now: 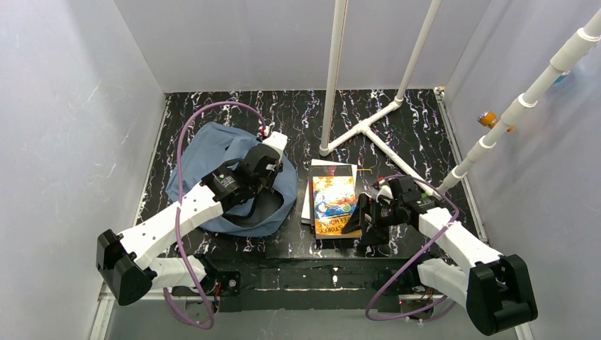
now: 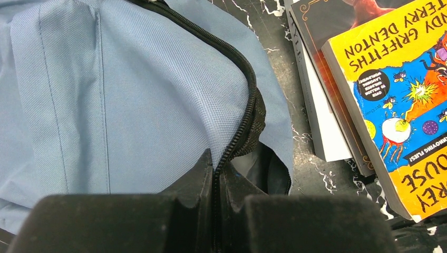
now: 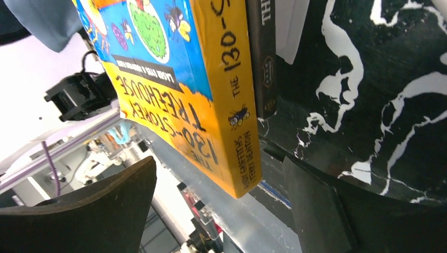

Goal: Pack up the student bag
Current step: Pick up the book from the center of the board.

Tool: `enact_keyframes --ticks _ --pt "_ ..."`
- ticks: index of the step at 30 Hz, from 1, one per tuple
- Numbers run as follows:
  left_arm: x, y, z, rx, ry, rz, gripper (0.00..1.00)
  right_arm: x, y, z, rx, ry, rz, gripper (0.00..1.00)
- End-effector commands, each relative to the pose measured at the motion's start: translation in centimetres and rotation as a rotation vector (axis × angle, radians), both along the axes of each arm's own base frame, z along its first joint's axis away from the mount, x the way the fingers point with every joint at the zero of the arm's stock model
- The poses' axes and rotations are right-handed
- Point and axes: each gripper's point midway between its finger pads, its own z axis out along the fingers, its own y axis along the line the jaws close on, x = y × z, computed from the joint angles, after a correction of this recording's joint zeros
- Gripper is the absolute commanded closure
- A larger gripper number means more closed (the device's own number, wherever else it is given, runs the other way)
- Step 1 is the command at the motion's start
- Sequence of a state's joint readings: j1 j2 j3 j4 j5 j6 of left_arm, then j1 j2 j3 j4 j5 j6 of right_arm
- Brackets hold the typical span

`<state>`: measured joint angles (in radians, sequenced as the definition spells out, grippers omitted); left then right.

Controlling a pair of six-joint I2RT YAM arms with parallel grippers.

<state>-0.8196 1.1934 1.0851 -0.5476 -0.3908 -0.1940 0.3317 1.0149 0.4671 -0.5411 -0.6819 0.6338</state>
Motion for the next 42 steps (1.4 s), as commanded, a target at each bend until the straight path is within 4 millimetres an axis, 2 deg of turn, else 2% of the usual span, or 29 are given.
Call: enact_keyframes --ticks 1,3,10,12,20,28,33,40,42 --pt "-0.4 -1.0 0.7 -0.074 0.001 -0.018 1.00 1.8 1.6 1.0 0.129 -0.053 -0.035 0.09" --pt "-0.4 -1.0 0.7 -0.074 0.001 -0.017 1.00 2.0 1.8 0.8 0.161 -0.051 -0.065 0.15" --pt "-0.3 -1.5 0.6 -0.077 0.011 -0.024 1.00 2.6 2.0 -0.1 0.207 -0.064 -0.111 0.15" --pt "-0.2 -1.5 0.6 -0.074 0.012 -0.028 1.00 2.6 2.0 -0.3 0.211 -0.058 -0.111 0.18" --pt "-0.3 -1.3 0.6 -0.070 0.009 -0.024 1.00 2.7 2.1 0.2 0.232 -0.068 -0.110 0.41" --pt "-0.4 -1.3 0.6 -0.070 0.010 -0.027 1.00 1.3 1.5 1.4 0.198 -0.047 -0.070 0.76" --pt "-0.2 -1.1 0.7 -0.064 0.001 -0.024 1.00 1.4 1.3 3.3 0.174 -0.078 -0.047 0.86" --pt "-0.2 -0.9 1.4 -0.075 -0.018 -0.014 1.00 4.3 0.6 7.7 0.074 -0.266 -0.004 0.99" --pt "-0.1 -0.6 1.7 -0.078 -0.031 0.000 1.00 5.0 -0.1 8.0 0.006 -0.319 0.036 0.99"
